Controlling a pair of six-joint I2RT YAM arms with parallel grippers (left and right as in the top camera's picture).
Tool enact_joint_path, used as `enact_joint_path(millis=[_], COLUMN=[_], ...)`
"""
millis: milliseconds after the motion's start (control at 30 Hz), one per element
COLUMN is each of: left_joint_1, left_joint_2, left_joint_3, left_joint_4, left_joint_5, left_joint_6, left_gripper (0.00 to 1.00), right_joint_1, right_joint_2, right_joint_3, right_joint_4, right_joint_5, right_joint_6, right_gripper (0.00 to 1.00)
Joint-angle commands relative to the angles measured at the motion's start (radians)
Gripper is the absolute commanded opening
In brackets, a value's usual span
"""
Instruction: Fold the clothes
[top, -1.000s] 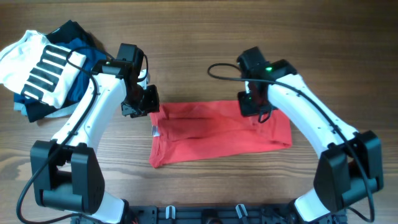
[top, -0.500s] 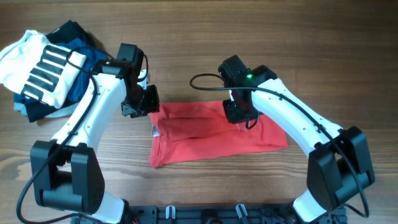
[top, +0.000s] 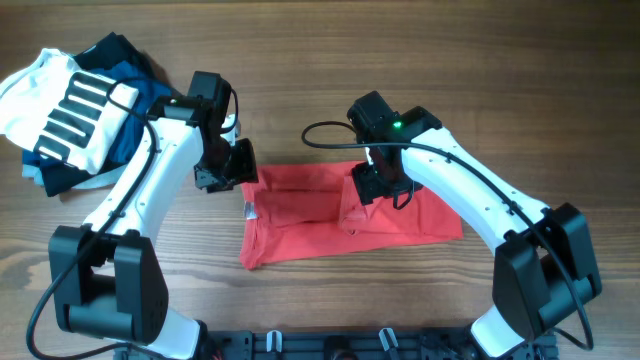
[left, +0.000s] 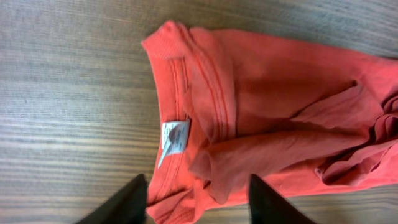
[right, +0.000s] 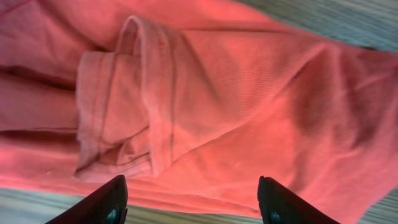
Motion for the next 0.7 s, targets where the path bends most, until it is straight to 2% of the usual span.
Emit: enact_joint_path(millis=[0,167,267,667], left_joint_1=[-0.001,-0.001,-0.001,-0.002], left_joint_2=[-0.005,-0.005,-0.005,-0.004], left_joint_3=[-0.010,-0.118,-0.200,-0.426], left_joint_4=[-0.010,0.072,0.145,0.373], left_joint_5=[-0.010,0.018,0.042,0.210], left_joint_6=[-0.002,-0.002,-0.013,-0.001], left_gripper=[0.61,0.70,0.71,0.73], right_joint_1=[0.000,-0.019,-0.031,-0.056], right_joint_2=[-0.037,-0.115,-0.146,-0.156], right_joint_3=[0.017,0.017,0.017,0.017], right_joint_4=[0.011,0.031,0.029,0.024], right_joint_5=[0.064,0.064,0.064,0.064], right_joint_6=[0.047,0.046,0.044,0.047], right_gripper=[0.68,0.69,0.72,0.72])
